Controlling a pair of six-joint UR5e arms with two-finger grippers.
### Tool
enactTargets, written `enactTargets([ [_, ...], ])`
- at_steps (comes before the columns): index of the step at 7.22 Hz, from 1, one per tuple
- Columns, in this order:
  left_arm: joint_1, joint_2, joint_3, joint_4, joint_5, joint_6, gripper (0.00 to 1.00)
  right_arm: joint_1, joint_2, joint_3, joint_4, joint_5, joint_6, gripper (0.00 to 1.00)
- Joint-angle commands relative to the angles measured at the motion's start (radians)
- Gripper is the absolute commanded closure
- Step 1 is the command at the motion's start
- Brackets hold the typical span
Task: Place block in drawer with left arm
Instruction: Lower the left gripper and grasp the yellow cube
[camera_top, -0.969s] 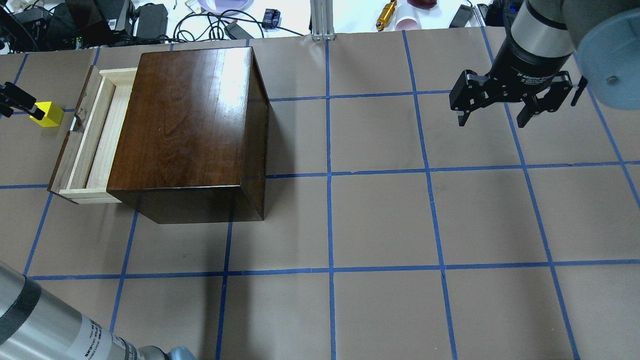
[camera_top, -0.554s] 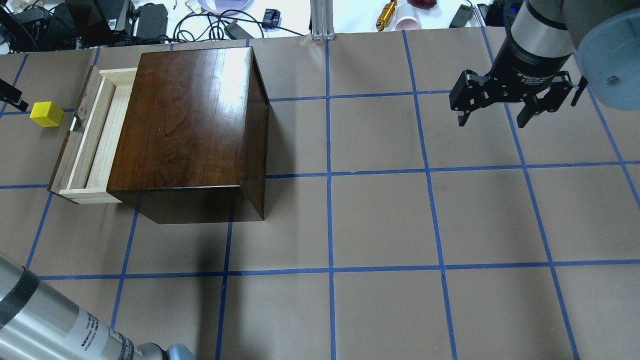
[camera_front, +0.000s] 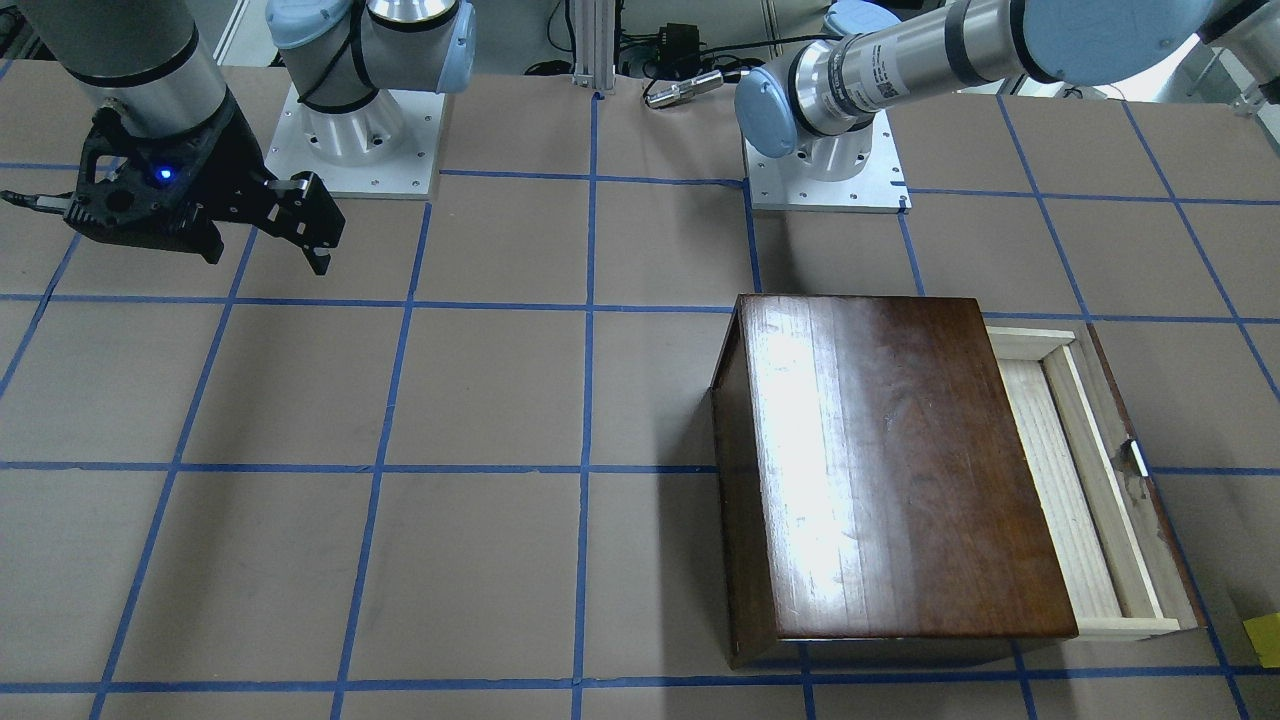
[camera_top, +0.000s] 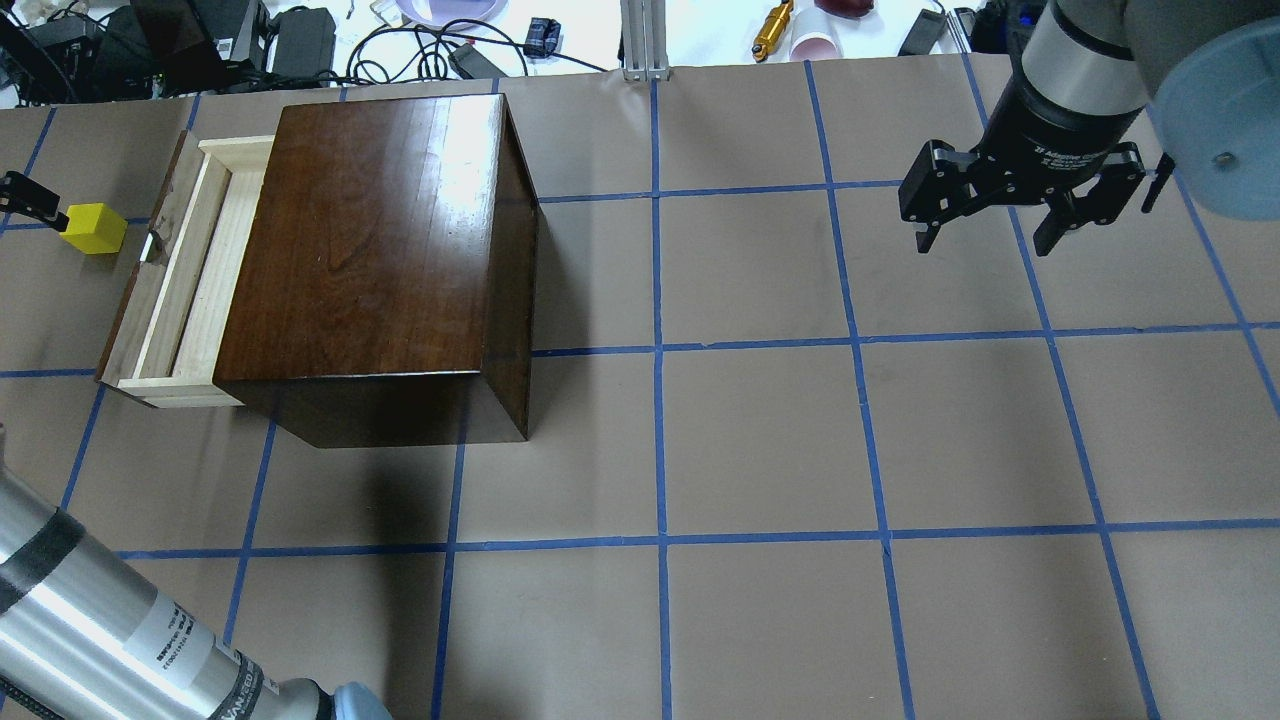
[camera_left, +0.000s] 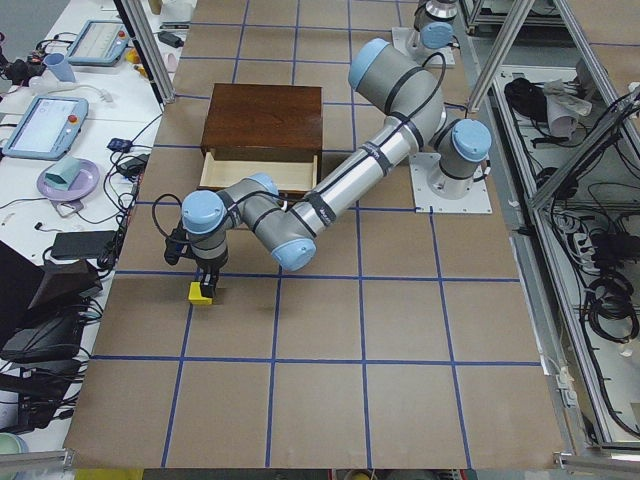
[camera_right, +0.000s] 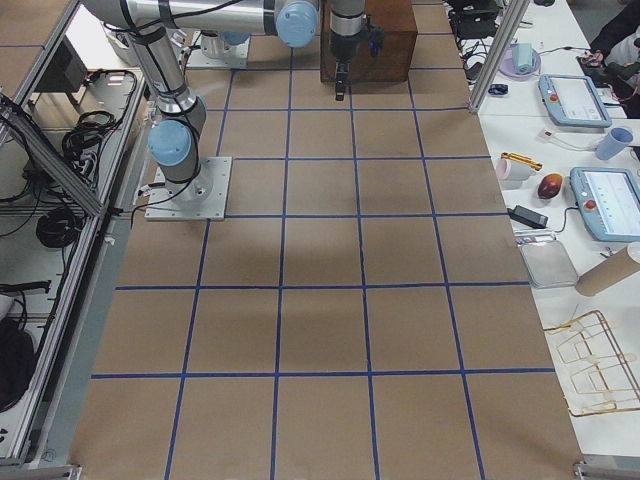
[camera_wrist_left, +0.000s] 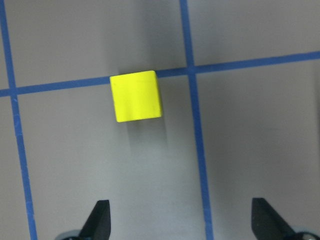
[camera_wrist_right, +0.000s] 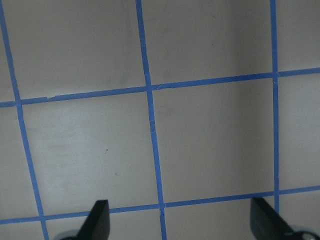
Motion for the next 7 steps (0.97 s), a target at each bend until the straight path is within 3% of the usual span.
enactTargets([
  [1,0.000,-0.084,0.057,0.042,-0.036,-0.007,0.00,0.000,0.000,-0.001,0.000,0.000,0.000,0.00],
  [7,-0.001,-0.159,0.097,0.073,-0.083,-0.056,0.02,0.000,0.000,-0.001,0.000,0.000,0.000,0.00],
])
